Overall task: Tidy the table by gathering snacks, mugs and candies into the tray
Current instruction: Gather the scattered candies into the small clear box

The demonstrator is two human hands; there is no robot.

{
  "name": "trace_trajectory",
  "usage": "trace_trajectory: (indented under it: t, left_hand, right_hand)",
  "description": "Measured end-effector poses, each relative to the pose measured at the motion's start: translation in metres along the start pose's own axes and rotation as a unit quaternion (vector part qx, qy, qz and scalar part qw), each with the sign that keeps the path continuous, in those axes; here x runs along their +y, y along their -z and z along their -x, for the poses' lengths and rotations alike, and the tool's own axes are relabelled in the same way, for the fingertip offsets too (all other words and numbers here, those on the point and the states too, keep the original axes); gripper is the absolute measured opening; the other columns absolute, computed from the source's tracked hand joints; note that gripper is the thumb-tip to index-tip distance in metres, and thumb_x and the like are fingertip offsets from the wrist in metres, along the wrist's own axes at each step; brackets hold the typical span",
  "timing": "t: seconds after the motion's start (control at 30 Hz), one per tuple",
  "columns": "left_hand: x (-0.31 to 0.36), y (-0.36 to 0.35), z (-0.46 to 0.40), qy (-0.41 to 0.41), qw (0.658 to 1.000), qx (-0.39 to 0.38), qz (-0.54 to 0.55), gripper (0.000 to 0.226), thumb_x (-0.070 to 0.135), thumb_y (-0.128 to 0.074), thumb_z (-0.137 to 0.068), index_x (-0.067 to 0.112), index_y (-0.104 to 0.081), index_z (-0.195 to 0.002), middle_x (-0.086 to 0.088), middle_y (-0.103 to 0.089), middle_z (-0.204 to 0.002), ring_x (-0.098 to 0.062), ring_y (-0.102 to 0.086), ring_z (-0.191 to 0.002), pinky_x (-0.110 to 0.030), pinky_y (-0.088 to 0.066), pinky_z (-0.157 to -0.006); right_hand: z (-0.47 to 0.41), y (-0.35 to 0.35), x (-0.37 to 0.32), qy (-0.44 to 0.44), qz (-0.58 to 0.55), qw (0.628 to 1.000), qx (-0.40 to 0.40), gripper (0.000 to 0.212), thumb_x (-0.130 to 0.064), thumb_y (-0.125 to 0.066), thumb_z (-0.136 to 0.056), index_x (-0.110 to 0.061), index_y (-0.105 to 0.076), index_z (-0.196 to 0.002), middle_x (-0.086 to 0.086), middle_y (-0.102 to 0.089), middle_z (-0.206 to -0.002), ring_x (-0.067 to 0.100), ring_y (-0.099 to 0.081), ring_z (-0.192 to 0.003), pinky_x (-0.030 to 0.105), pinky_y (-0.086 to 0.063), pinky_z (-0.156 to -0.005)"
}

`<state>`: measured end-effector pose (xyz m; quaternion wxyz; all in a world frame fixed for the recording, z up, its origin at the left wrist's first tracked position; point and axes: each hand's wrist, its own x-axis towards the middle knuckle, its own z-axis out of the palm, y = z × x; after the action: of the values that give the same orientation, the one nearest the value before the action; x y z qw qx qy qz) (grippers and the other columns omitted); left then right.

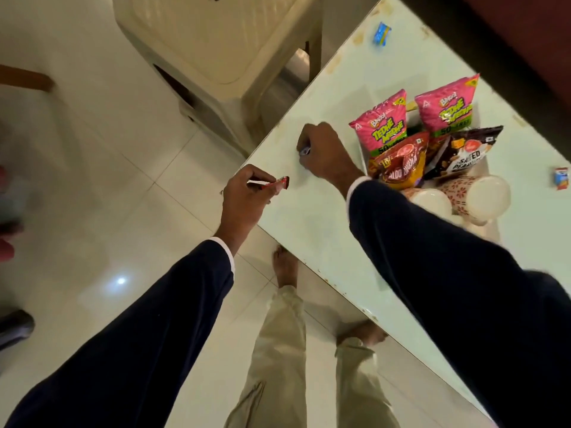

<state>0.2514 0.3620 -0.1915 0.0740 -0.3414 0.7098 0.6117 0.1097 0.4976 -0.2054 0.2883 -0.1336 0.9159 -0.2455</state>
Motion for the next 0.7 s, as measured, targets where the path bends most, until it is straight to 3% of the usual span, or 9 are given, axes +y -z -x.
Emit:
trace_trajectory:
  t: [0.13, 0.2, 0.27, 0.37, 0.43, 0.5, 0.6, 0.7]
  left_hand:
    - [0.019, -0.022, 0.011, -0.042, 0.998, -0.042, 0.0, 0.016, 0.006, -0.078, -0.085, 0.011, -0.064, -0.09, -0.002, -0.075, -0.081, -0.02, -0.075, -0.074, -0.035, -0.059, -0.063]
    - [0.029, -0.039, 0.021, -0.063, 0.996, -0.07, -0.003, 0.019, 0.0, -0.073, -0.087, 0.016, -0.065, -0.092, 0.002, -0.075, -0.084, -0.018, -0.074, -0.072, -0.032, -0.06, -0.062]
    - [0.04, -0.058, 0.034, -0.084, 0.991, -0.101, -0.005, 0.019, -0.004, -0.07, -0.087, 0.013, -0.066, -0.091, 0.004, -0.075, -0.08, -0.017, -0.073, -0.065, -0.029, -0.059, -0.06]
    - [0.058, -0.103, 0.066, -0.091, 0.983, -0.161, 0.013, 0.016, -0.005, -0.073, -0.085, 0.011, -0.07, -0.085, -0.005, -0.075, -0.072, -0.022, -0.069, -0.053, -0.03, -0.056, -0.053]
    - [0.069, -0.137, 0.091, -0.097, 0.976, -0.194, 0.016, 0.015, 0.0, -0.076, -0.082, 0.015, -0.073, -0.083, -0.008, -0.075, -0.07, -0.025, -0.069, -0.051, -0.03, -0.056, -0.05]
    - [0.077, -0.177, 0.12, -0.106, 0.967, -0.23, 0.019, 0.018, 0.003, -0.077, -0.081, 0.021, -0.075, -0.082, -0.006, -0.075, -0.07, -0.024, -0.071, -0.053, -0.028, -0.056, -0.05]
    - [0.082, -0.235, 0.159, -0.105, 0.95, -0.293, 0.002, 0.024, 0.001, -0.077, -0.084, 0.025, -0.076, -0.087, -0.006, -0.079, -0.082, -0.026, -0.076, -0.069, -0.031, -0.06, -0.06]
    - [0.076, -0.29, 0.193, -0.117, 0.931, -0.337, -0.074, 0.026, 0.002, -0.079, -0.084, 0.026, -0.074, -0.093, -0.001, -0.079, -0.096, -0.02, -0.077, -0.088, -0.03, -0.063, -0.072]
  right_hand:
    - [0.069, 0.023, 0.021, -0.026, -0.255, 0.964, 0.077, 0.015, -0.008, -0.073, -0.085, -0.009, -0.063, -0.095, -0.001, -0.065, -0.091, 0.012, -0.061, -0.083, 0.018, -0.047, -0.07]
    - [0.114, 0.042, 0.041, -0.027, -0.336, 0.935, 0.11, 0.015, -0.013, -0.074, -0.086, -0.02, -0.063, -0.092, -0.003, -0.067, -0.093, 0.009, -0.061, -0.082, 0.018, -0.047, -0.071]
    - [0.162, 0.061, 0.063, -0.041, -0.398, 0.907, 0.13, 0.012, -0.016, -0.076, -0.085, -0.02, -0.066, -0.09, -0.006, -0.07, -0.092, 0.007, -0.062, -0.075, 0.024, -0.05, -0.065]
    - [0.238, 0.091, 0.105, -0.086, -0.441, 0.876, 0.176, 0.016, -0.016, -0.081, -0.08, -0.011, -0.07, -0.091, -0.001, -0.073, -0.084, 0.014, -0.066, -0.067, 0.031, -0.057, -0.06]
    - [0.283, 0.107, 0.136, -0.114, -0.477, 0.846, 0.208, 0.014, -0.008, -0.081, -0.08, -0.01, -0.072, -0.09, 0.007, -0.076, -0.089, 0.021, -0.073, -0.075, 0.036, -0.061, -0.071]
    - [0.328, 0.12, 0.173, -0.148, -0.499, 0.817, 0.249, 0.017, 0.0, -0.079, -0.081, -0.012, -0.072, -0.091, 0.007, -0.076, -0.091, 0.022, -0.075, -0.081, 0.031, -0.06, -0.076]
    - [0.383, 0.126, 0.232, -0.227, -0.504, 0.777, 0.301, 0.018, 0.003, -0.077, -0.083, -0.009, -0.069, -0.093, 0.005, -0.075, -0.089, 0.022, -0.076, -0.08, 0.024, -0.058, -0.071]
    - [0.423, 0.115, 0.291, -0.327, -0.461, 0.761, 0.318, 0.013, -0.002, -0.077, -0.083, -0.006, -0.071, -0.094, 0.01, -0.075, -0.089, 0.022, -0.071, -0.074, 0.033, -0.057, -0.068]
